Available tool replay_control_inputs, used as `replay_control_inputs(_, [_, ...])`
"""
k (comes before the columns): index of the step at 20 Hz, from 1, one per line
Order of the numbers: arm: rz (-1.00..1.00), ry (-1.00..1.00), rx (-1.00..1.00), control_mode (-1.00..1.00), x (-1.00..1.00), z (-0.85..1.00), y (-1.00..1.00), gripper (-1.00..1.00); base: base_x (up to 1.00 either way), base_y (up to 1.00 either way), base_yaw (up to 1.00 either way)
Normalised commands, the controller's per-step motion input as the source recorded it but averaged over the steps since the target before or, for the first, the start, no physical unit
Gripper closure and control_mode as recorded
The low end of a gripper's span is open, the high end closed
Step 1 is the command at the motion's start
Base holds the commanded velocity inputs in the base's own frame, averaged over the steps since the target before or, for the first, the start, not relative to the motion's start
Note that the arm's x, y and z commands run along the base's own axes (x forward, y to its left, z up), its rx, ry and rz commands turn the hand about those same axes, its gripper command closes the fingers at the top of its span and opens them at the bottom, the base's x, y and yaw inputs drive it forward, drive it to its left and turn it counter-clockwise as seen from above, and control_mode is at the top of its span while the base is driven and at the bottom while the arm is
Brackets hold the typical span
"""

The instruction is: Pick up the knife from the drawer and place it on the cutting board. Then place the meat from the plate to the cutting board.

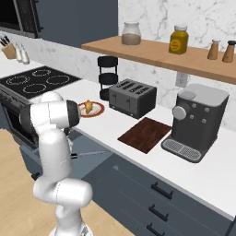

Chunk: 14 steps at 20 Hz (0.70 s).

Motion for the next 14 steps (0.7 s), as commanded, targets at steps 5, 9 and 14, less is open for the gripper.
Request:
replay_control_inputs(5, [-0.06, 0.0, 0.0, -1.0, -0.26, -0.52, 0.17, -1.0, 0.0, 0.0, 0.0])
replay_control_inputs(9, [-0.07, 0.0, 0.01, -1.0, -0.46, -0.42, 0.08, -1.0, 0.0, 0.0, 0.0])
replay_control_inputs(14, [-0.07, 0.0, 0.0, -1.0, -0.76, -0.14, 0.07, -1.0, 0.0, 0.0, 0.0])
